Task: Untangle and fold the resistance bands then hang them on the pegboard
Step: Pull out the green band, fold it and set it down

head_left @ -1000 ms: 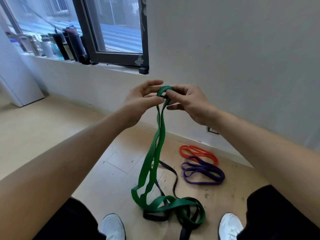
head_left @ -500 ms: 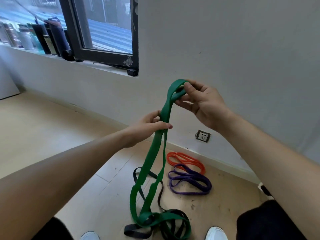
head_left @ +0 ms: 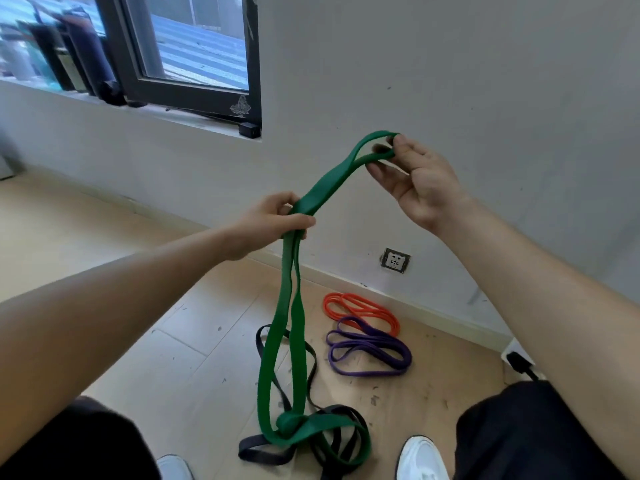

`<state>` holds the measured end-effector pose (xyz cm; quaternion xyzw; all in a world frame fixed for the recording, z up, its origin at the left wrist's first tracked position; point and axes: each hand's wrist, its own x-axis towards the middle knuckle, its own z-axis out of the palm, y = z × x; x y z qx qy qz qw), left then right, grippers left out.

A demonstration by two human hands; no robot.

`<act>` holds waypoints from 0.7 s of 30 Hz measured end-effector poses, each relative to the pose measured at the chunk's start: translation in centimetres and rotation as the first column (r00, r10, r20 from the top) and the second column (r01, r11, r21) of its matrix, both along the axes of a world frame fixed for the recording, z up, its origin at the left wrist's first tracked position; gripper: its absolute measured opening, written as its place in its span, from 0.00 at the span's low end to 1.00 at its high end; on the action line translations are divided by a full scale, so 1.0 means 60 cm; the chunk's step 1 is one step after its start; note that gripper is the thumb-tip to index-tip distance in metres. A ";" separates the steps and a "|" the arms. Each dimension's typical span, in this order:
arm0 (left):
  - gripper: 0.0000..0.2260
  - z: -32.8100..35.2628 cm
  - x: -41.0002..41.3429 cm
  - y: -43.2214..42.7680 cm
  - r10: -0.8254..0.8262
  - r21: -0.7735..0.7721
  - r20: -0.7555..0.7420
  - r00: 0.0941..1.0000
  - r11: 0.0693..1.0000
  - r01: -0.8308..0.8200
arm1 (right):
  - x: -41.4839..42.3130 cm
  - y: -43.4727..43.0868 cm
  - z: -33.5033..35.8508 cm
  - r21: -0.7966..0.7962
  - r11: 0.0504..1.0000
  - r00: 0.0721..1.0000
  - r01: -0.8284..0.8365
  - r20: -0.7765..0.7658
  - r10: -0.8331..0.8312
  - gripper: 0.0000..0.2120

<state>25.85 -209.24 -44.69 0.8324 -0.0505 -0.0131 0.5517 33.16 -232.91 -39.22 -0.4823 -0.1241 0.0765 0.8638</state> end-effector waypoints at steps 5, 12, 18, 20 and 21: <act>0.10 0.009 0.002 0.028 0.201 -0.227 0.085 0.976 0.958 -0.178 | 0.026 -0.002 -0.067 -0.366 0.930 0.999 -0.022 -0.046 0.006 0.03; 0.12 -0.003 -0.004 0.046 0.120 -0.131 0.095 0.988 0.986 -0.107 | 0.012 0.014 -0.120 -0.914 0.402 0.961 -0.057 0.058 0.269 0.25; 0.11 -0.012 -0.019 0.043 -0.065 0.012 0.073 0.995 0.998 0.065 | -0.022 0.054 -0.088 -0.929 0.317 0.797 0.192 0.336 0.502 0.40; 0.11 -0.013 -0.022 0.041 -0.095 0.025 0.063 0.993 0.995 0.093 | -0.033 0.069 -0.094 -0.951 0.271 0.763 0.148 0.284 0.580 0.32; 0.11 -0.013 -0.024 0.040 -0.107 0.029 0.060 0.992 0.994 0.105 | -0.036 0.074 -0.098 -0.954 0.269 0.757 0.135 0.274 0.593 0.26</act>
